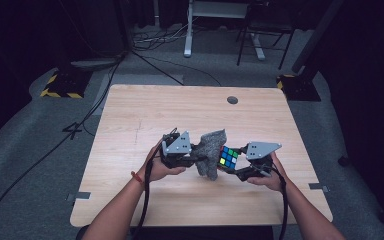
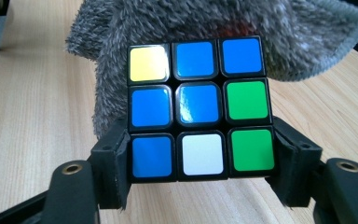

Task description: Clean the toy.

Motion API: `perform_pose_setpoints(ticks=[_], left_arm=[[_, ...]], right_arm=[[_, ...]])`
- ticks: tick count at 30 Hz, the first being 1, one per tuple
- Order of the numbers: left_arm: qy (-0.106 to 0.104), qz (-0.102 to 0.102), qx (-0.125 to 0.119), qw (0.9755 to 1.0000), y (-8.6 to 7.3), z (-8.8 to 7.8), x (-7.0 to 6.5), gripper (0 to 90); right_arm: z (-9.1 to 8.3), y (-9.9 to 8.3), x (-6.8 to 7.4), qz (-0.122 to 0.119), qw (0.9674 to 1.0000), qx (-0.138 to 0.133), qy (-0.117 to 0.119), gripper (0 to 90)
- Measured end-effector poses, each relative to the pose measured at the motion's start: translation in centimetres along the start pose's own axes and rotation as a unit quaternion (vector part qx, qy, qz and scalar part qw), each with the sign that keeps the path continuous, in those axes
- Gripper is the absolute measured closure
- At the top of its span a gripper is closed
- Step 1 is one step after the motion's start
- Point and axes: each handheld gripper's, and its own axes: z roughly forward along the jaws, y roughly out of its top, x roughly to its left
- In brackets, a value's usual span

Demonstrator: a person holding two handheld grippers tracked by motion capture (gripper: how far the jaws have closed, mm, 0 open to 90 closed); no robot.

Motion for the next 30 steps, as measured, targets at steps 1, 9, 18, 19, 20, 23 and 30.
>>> perform_pose_setpoints(ticks=[1, 9, 18, 19, 20, 23, 30], left_arm=[[0.000, 0.001, 0.002, 1.0000, 0.0, 0.0, -0.1, 70.4], [0.017, -0.002, 0.020, 0.9996, -0.4, 0.4, 0.0, 68.5], [0.025, -0.007, 0.062, 0.9978, -1.4, 1.0, 0.5, 69.9], [0.026, -0.006, 0.064, 0.9976, -1.5, 1.2, 0.5, 69.9], [0.022, -0.012, 0.063, 0.9977, -1.6, 1.4, 0.6, 69.9], [0.009, -0.038, 0.058, 0.9975, -2.2, 1.7, 1.0, 69.8], [-0.028, -0.081, 0.002, 0.9963, -2.5, 2.1, 0.9, 70.8]], right_arm=[[0.1, 0.0, 0.0, -0.001, 1.0000, 0.002, 0.001, 34.0], [0.1, -0.1, 0.0, -0.001, 1.0000, 0.003, 0.000, 34.2], [-0.3, 0.0, -0.1, 0.006, 0.9999, -0.009, 0.004, 34.2], [-0.3, 0.0, -0.1, 0.008, 0.9999, -0.011, 0.008, 34.2], [-0.4, 0.0, -0.1, 0.010, 0.9998, -0.014, 0.008, 34.2], [-0.6, -0.1, -0.3, 0.017, 0.9996, -0.021, 0.011, 34.2], [-0.6, -0.2, -0.4, 0.027, 0.9991, -0.028, 0.019, 34.2]])
